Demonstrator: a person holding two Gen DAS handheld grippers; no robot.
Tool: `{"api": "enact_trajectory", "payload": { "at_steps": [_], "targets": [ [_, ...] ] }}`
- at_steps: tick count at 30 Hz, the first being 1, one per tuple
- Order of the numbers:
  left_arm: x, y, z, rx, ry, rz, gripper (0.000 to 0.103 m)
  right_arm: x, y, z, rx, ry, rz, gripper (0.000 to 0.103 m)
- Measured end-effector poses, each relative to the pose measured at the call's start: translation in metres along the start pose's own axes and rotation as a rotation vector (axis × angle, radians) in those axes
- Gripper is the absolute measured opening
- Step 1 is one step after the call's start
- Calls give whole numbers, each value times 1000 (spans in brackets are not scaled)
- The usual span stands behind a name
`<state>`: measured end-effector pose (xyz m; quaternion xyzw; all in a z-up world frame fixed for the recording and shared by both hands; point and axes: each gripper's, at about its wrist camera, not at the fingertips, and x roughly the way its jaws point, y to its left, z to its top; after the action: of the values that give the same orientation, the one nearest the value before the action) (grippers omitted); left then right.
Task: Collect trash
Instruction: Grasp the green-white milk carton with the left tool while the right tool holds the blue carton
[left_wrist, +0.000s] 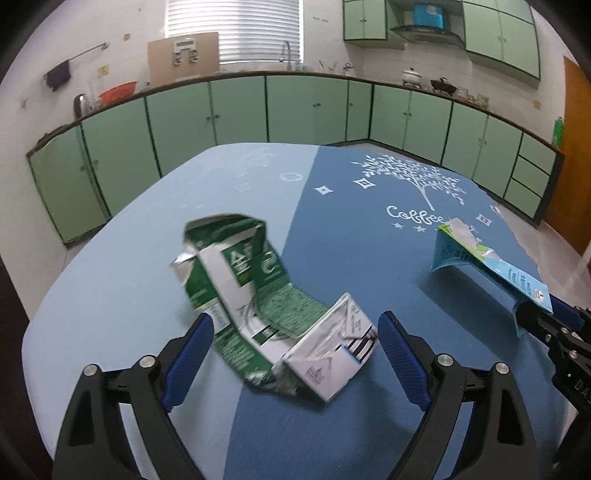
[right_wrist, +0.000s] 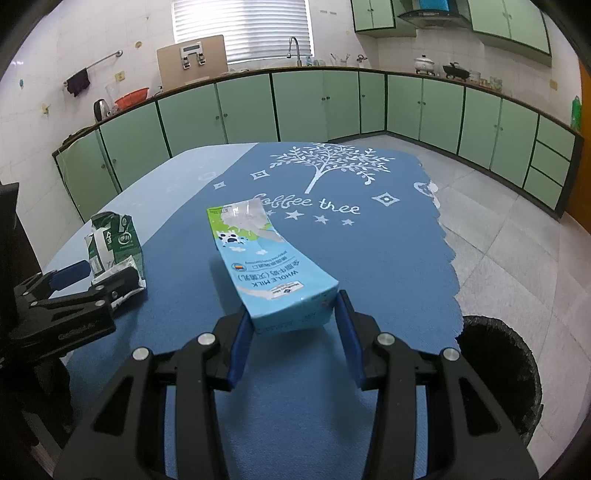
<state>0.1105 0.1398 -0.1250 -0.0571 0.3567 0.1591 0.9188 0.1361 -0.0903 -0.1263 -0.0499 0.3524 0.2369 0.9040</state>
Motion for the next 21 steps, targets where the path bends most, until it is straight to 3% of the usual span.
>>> {"api": "enact_trajectory", "payload": {
  "at_steps": [16,21],
  "targets": [
    [20,-5,1,-43,64,-16,91,2,-4,0,19,20,20,42],
    [16,-3,2,-41,50,-35,76,2,-4,0,20,23,21,42]
  ]
}}
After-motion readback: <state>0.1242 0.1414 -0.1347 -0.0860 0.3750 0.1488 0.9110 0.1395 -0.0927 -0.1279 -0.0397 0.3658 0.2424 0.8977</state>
